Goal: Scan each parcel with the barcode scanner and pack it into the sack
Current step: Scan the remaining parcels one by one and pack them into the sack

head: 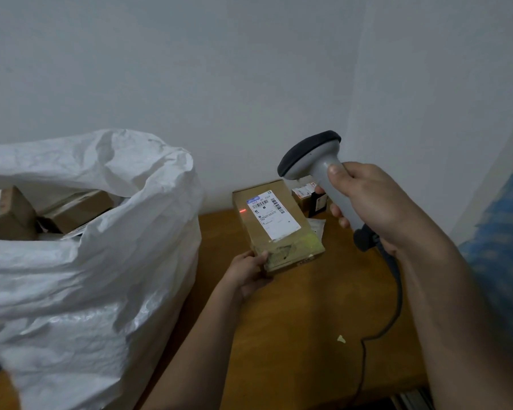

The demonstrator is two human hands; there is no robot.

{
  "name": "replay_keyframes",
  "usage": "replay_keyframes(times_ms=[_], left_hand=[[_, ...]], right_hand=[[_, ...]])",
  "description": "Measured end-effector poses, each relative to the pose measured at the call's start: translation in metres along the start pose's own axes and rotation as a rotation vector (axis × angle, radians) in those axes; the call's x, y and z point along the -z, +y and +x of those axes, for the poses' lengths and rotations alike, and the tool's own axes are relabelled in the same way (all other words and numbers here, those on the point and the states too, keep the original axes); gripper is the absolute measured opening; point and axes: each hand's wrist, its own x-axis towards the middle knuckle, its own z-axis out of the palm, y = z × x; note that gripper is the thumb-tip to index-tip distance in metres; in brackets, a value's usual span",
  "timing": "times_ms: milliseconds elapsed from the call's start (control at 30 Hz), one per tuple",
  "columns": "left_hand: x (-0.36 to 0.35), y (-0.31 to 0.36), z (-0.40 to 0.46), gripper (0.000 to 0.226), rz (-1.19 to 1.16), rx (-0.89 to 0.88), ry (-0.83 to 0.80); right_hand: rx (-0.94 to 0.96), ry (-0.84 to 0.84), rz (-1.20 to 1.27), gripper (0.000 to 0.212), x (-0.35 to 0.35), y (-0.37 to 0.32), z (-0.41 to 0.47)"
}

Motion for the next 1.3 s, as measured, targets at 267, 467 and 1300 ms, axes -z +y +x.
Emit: replay_keyframes(times_ms=[267, 467, 1300], left_hand=[[-0.003, 0.016, -0.007, 0.023, -0.020, -0.066, -0.088], [-0.009, 0.035, -0.013, 0.028, 0.003, -0.131, -0.140], [0.043, 0.136, -0.118, 0.024, -0.017, -0.619, 0.222]], right_hand=[[0.039, 0.000, -0.059, 0.036, -0.018, 0.000, 0.011], [0.065, 0.024, -0.068, 0.037, -0.021, -0.004, 0.021], [0.265, 0.027, 0.584, 0.033, -0.070, -0.048, 0.057]])
